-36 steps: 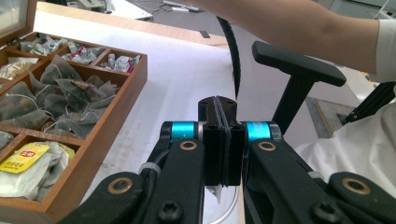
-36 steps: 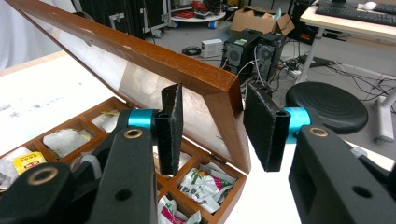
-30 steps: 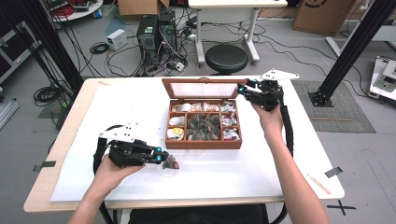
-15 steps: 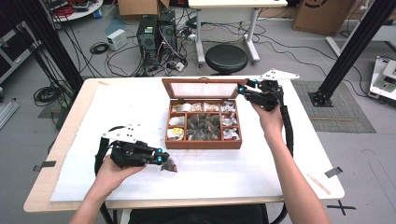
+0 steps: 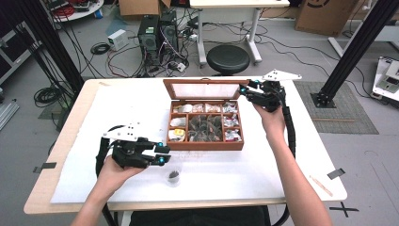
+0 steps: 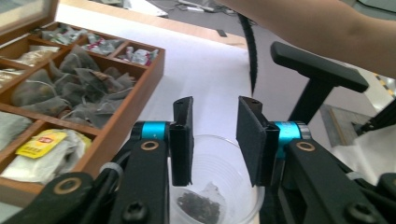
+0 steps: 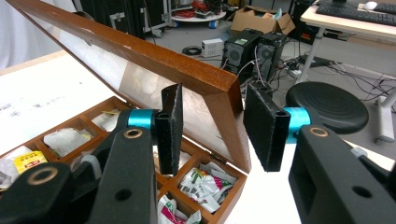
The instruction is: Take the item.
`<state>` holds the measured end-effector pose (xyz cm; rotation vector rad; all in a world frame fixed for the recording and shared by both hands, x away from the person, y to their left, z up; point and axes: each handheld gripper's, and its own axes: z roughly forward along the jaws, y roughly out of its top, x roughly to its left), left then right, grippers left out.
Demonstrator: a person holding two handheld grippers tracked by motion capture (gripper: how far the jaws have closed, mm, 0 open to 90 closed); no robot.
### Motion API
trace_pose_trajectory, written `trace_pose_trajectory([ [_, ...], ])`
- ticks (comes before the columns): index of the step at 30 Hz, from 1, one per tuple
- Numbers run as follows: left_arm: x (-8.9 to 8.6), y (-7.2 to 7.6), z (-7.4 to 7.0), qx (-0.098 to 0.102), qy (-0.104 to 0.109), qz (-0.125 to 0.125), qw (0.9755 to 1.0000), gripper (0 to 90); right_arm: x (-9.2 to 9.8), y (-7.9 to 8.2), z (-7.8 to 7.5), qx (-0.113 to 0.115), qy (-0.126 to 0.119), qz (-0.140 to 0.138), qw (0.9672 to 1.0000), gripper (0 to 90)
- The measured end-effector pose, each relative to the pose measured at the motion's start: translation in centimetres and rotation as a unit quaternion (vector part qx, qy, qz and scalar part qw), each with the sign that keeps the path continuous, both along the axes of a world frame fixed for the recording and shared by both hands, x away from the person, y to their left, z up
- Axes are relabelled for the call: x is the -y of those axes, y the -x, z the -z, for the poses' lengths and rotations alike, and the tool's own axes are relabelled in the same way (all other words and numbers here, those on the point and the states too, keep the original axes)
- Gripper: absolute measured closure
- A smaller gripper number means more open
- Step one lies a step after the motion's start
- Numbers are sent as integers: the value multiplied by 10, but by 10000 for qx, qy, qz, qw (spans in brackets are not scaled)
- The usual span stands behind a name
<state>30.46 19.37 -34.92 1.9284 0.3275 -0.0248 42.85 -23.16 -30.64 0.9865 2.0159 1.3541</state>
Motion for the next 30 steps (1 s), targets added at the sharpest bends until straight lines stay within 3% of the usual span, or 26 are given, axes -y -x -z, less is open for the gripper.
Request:
trace_pose_trajectory([
  [1, -1, -2, -1, -11, 43, -114, 9999, 596, 0, 0, 0, 6, -3, -1, 10000, 592],
  [6, -4, -8, -6, 54, 80, -325, 9994, 543, 0, 0, 0, 7, -5, -1, 10000, 592],
  [17, -10, -23, -16, 195, 115, -822, 9964, 508, 0, 0, 0, 5, -4, -10, 10000, 592],
  [23, -16, -32, -16, 244, 31, -1272, 9916, 500, 0, -1, 0, 13, -13, -19, 10000, 591],
  [25, -20, -37, -15, 288, -1, -1491, 9884, 489, 1, -1, 0, 17, -25, -5, 10000, 591],
  [26, -20, -37, -15, 288, -1, -1491, 9884, 489, 1, -1, 0, 17, -25, -5, 10000, 591],
  [30, -25, -42, -13, 345, -3, -1770, 9836, 484, 0, -1, 1, 19, -50, -2, 10000, 591],
])
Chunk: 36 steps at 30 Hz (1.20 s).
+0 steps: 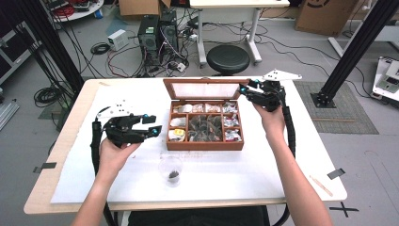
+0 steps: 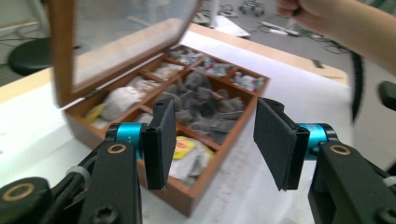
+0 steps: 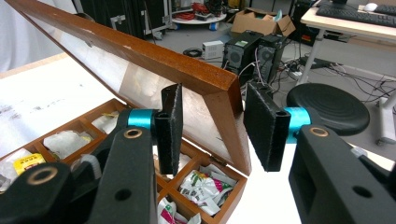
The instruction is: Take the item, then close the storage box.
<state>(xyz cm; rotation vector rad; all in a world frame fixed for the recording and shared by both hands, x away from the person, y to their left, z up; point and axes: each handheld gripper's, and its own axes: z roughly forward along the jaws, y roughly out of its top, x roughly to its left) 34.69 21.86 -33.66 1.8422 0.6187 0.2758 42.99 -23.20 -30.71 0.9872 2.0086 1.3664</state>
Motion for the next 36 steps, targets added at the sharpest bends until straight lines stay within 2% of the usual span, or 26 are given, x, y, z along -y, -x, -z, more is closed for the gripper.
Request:
trace_pose_trajectory([
  [7, -10, -8, 3, 111, 49, -378, 9992, 444, 0, 0, 0, -8, 14, -15, 10000, 591],
  [10, -14, -9, 4, 122, 25, -515, 9986, 404, 0, 0, 0, -2, 20, -17, 10000, 591],
  [15, -22, -8, 4, 235, 47, -697, 9973, 394, 0, 0, 0, -1, 18, -13, 10000, 591],
  [21, -29, -7, 6, 249, 112, -790, 9965, 386, 0, 0, 0, -7, 15, -9, 10000, 590],
  [36, -30, -5, 6, 278, 145, -847, 9959, 382, 0, 0, 0, -15, 17, -17, 10000, 590],
])
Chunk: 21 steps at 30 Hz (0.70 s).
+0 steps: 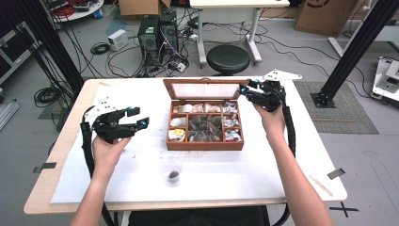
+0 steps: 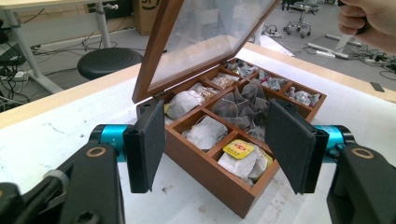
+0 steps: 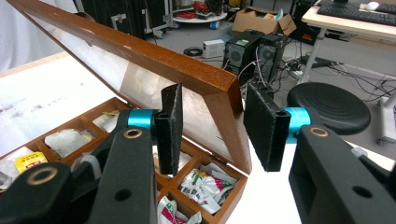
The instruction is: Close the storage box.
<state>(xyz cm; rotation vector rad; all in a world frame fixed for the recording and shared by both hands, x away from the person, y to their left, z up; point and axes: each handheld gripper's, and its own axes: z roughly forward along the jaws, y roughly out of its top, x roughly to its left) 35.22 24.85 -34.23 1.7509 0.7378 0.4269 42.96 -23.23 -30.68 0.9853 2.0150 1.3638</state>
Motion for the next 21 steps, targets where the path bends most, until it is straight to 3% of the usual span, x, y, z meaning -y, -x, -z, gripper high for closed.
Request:
trace_pose_trajectory([
  [21, 1, -2, 0, 20, 107, 20, 9999, 382, 0, 1, -1, -28, 50, 21, 10000, 574],
])
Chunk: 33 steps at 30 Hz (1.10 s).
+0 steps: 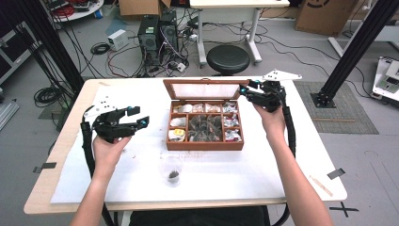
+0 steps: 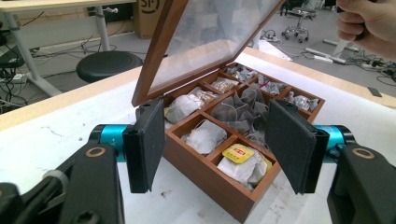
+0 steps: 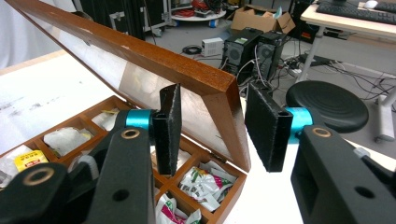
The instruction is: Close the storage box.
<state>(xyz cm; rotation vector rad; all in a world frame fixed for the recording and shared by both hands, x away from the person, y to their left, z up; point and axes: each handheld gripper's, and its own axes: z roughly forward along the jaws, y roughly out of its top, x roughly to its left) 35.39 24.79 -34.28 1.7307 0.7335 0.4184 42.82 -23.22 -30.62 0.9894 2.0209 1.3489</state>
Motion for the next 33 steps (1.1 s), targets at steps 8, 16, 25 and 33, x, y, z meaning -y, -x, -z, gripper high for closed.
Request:
trace_pose_trajectory([
  [8, -1, 1, 0, 9, 5, 9, 10000, 382, 0, 1, 0, -24, 15, 52, 10000, 535],
  [16, 1, 1, 0, -3, -10, 17, 10000, 382, 0, 3, -1, -88, 61, 109, 9999, 503],
  [25, 1, 1, 0, -9, -8, 20, 10000, 382, -2, 7, -2, -139, 188, 181, 9996, 487],
  [33, 1, 1, 0, -20, -8, 20, 10000, 382, -2, 12, 4, -94, 111, 165, 9998, 488],
])
